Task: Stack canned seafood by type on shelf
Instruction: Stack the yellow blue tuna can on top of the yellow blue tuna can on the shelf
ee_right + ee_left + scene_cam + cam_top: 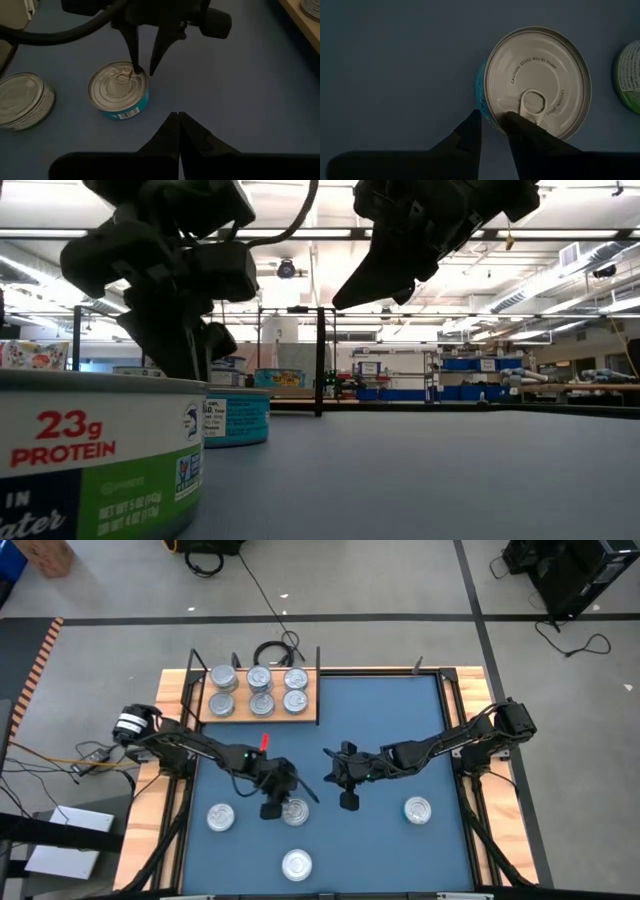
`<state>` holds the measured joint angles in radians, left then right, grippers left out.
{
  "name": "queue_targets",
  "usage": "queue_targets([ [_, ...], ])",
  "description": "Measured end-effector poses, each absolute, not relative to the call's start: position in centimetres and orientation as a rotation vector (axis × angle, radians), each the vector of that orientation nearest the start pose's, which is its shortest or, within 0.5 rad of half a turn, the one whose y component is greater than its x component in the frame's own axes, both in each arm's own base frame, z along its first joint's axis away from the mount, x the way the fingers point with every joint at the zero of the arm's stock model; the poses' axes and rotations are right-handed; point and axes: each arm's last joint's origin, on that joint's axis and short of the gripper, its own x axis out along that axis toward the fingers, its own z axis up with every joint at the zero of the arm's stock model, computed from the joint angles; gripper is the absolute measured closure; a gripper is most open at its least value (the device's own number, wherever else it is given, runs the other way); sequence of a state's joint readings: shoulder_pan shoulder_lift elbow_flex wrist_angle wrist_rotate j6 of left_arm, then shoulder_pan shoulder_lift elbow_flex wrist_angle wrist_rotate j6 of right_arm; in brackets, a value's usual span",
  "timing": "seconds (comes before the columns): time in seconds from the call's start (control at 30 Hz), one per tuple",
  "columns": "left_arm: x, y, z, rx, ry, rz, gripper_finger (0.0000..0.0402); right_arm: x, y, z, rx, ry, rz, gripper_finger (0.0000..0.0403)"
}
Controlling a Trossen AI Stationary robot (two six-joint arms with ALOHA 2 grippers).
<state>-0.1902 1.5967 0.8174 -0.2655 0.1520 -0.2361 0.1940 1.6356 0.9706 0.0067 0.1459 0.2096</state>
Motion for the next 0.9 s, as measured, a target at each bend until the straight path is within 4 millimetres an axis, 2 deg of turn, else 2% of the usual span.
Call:
queue_targets([
  [0.23, 28.6, -5.9, 15.5, -0.19, 1.086, -0.177, 0.0311, 33.8, 6.2, 20.4, 0.084, 0.647, -0.034, 0.0396],
  [0.5, 29.2, -5.9, 16.1, -0.129, 1.069, -0.187, 0.0394, 33.8, 6.2, 20.4, 0.082, 0.647, -0.038, 0.0396],
  [0.7, 29.2, -5.8, 16.5, -0.03, 1.084, -0.155, 0.0398, 33.7, 6.2, 20.4, 0.075, 0.648, -0.037, 0.0396],
  [0.9, 29.3, -4.8, 16.8, 0.067, 1.092, -0.08, 0.04, 33.7, 6.1, 20.4, 0.058, 0.652, -0.043, 0.0396],
])
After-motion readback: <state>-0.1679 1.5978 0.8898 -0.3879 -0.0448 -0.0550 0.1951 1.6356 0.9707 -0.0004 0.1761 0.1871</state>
